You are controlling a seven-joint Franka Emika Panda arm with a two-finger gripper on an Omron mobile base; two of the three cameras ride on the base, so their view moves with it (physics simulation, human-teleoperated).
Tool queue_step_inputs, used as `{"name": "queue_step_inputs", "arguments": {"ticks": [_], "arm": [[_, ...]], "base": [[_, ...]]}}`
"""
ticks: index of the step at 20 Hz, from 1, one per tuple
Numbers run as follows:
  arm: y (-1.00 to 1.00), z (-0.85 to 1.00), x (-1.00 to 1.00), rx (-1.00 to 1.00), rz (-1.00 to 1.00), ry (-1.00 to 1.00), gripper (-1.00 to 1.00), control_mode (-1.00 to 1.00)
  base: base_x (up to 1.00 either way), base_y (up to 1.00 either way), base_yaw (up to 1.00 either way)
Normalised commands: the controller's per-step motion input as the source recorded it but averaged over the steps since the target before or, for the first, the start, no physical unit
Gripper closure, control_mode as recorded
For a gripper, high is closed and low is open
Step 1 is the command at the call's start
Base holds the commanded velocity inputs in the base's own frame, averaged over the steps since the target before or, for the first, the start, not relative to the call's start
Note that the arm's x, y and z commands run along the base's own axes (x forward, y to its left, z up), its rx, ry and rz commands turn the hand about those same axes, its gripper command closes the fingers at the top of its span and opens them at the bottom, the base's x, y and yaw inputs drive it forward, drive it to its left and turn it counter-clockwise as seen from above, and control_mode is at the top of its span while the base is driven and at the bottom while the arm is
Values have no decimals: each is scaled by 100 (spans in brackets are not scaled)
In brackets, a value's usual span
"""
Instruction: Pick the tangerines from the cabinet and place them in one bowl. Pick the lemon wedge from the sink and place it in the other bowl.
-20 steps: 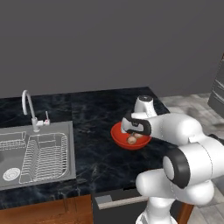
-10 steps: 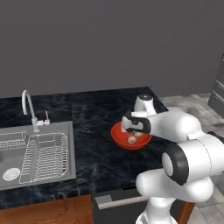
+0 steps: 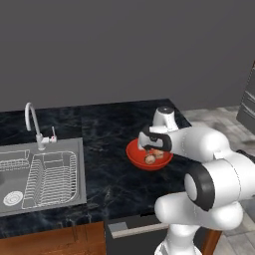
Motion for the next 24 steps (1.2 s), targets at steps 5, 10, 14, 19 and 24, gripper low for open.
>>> {"name": "queue_step_inputs", "arguments": {"ticks": [5, 10, 14, 19, 24], "arm": [[1, 43, 0, 0, -1, -4, -100, -100], [7, 55, -3, 0, -6, 0, -100, -100], [16, 52, -3, -1, -7, 0, -100, -100], [17, 33, -7, 0, -10, 0, -100, -100], [-8, 30, -17, 2, -3, 0, -100, -100]], "base": [[0, 0, 0], [0, 0, 0], [0, 0, 0], [0, 0, 0], [0, 0, 0]]}}
